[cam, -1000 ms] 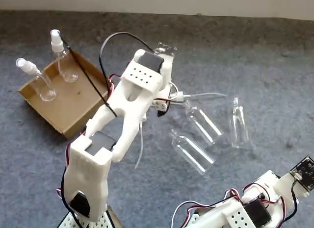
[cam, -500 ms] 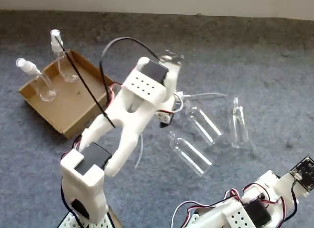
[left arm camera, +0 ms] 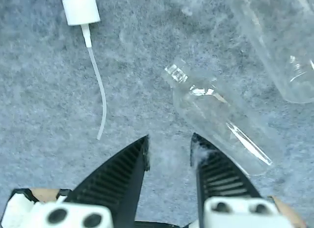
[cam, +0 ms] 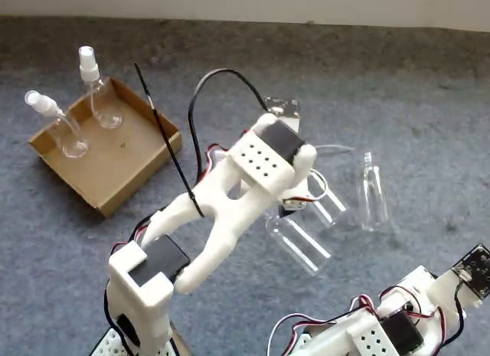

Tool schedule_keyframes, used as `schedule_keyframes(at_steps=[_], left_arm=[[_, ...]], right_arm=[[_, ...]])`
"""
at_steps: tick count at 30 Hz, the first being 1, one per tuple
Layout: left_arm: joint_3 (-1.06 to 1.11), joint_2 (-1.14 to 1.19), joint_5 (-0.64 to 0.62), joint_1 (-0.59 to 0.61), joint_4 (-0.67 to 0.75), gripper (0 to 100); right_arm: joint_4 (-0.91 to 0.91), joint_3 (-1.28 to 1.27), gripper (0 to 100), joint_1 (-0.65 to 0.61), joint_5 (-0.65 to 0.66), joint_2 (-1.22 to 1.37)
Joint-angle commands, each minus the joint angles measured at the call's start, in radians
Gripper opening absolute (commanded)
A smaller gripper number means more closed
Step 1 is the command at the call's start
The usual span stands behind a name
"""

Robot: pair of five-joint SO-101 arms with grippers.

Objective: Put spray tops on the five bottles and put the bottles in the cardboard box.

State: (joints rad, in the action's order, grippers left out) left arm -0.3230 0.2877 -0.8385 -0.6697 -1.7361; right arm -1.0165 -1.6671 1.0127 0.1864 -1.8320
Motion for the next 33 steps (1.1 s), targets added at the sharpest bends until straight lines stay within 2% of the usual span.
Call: schedule_keyframes(at_steps=[1, 6, 10, 16, 25, 33], left_arm=[[-0.027, -0.048, -0.133, -0.028, 0.028, 12], [0.045, -0.05, -0.236, 0.027, 0.071, 28], [0.12, -0.05, -0.31, 0.021, 0.083, 39], [0.188, -0.048, -0.417, 0.005, 0.147, 40], [0.32, -0.048, -0.549, 0.005, 0.364, 40], [0.329, -0.05, -0.672, -0.024, 0.376, 40]], right_arm=[[-0.001, -0.131, 0.5, 0.005, 0.012, -0.007], [-0.001, -0.131, 0.5, 0.007, 0.012, -0.007], [-0.001, -0.131, 0.5, 0.007, 0.012, -0.007], [-0.001, -0.131, 0.5, 0.007, 0.012, -0.007], [-0.001, -0.131, 0.5, 0.007, 0.012, -0.007], [-0.001, -0.131, 0.5, 0.007, 0.012, -0.007]])
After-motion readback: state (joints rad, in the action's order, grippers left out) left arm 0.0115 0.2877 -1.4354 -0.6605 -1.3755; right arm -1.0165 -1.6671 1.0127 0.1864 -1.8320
